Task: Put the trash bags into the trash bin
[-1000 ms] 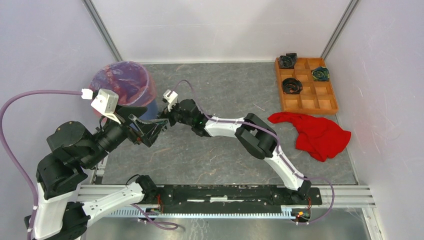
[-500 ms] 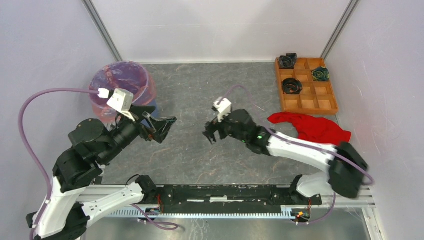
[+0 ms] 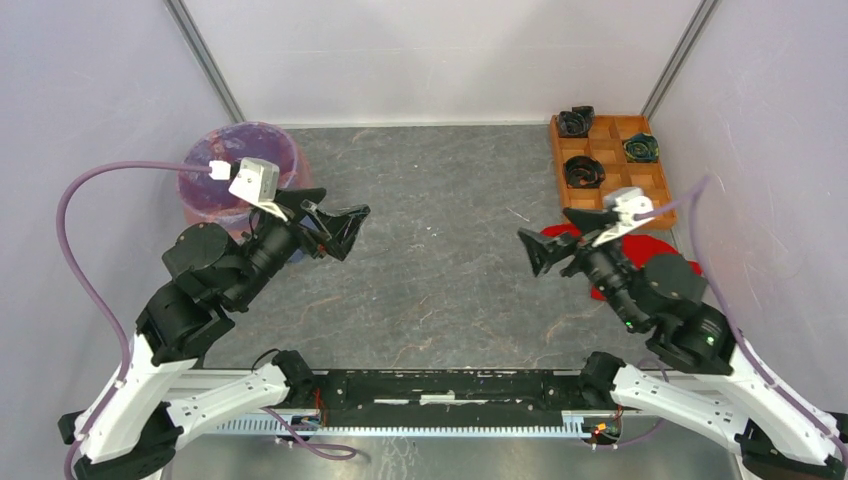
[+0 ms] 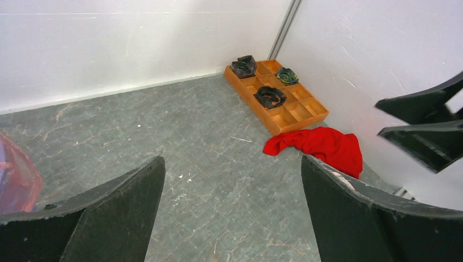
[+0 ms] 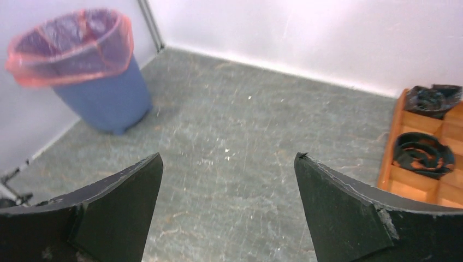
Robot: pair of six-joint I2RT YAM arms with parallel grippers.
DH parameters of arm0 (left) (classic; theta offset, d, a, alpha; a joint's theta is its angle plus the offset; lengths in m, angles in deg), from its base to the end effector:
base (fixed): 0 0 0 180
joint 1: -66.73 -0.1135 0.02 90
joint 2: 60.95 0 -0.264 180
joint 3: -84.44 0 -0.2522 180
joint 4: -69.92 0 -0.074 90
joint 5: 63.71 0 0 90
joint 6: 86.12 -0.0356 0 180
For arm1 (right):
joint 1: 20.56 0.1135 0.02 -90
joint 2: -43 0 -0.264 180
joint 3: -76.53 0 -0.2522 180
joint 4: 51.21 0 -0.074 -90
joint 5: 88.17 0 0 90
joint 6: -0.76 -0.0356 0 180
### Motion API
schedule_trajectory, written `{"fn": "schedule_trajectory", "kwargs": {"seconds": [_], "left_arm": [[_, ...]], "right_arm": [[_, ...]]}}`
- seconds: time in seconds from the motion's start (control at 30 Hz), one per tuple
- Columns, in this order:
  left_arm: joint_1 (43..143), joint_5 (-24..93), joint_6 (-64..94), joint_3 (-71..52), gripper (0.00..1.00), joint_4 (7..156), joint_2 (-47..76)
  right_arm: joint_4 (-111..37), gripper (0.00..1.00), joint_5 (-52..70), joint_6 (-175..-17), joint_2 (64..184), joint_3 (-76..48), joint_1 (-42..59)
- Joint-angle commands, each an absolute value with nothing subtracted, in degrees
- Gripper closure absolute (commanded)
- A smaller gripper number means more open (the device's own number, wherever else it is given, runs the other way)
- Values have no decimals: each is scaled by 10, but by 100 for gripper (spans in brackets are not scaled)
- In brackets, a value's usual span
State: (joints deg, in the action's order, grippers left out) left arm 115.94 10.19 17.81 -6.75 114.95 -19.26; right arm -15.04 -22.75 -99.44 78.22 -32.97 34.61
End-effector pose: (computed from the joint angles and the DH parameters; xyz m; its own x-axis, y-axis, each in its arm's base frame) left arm 0.0745 -0.0712 0.4778 -0.1084 -0.2284 -0.9675 0.5360 0.8062 -0.2504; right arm 0.0787 0.0872 0.4098 -0.0989 0.1399 -0.9852 -0.4993 0.8494 0.1707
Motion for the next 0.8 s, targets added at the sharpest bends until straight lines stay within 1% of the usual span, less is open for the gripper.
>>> {"fn": "schedule_trajectory", "kwargs": {"seconds": [0.0, 0.27, 0.53, 0.77], "left_arm": [[1158, 86, 175, -47, 0, 1119, -181], [1158, 56, 184, -50, 0, 1123, -192], [1158, 62, 185, -43, 0, 1125, -177], [1158, 64, 191, -46, 0, 1125, -175]], "right_arm": [[-122, 2, -278, -998, 764, -301, 348], [-107, 2, -279, -987, 763, -282, 348], [-129, 2, -277, -988, 742, -298, 348], [-107, 2, -295, -989, 740, -297, 348]]}}
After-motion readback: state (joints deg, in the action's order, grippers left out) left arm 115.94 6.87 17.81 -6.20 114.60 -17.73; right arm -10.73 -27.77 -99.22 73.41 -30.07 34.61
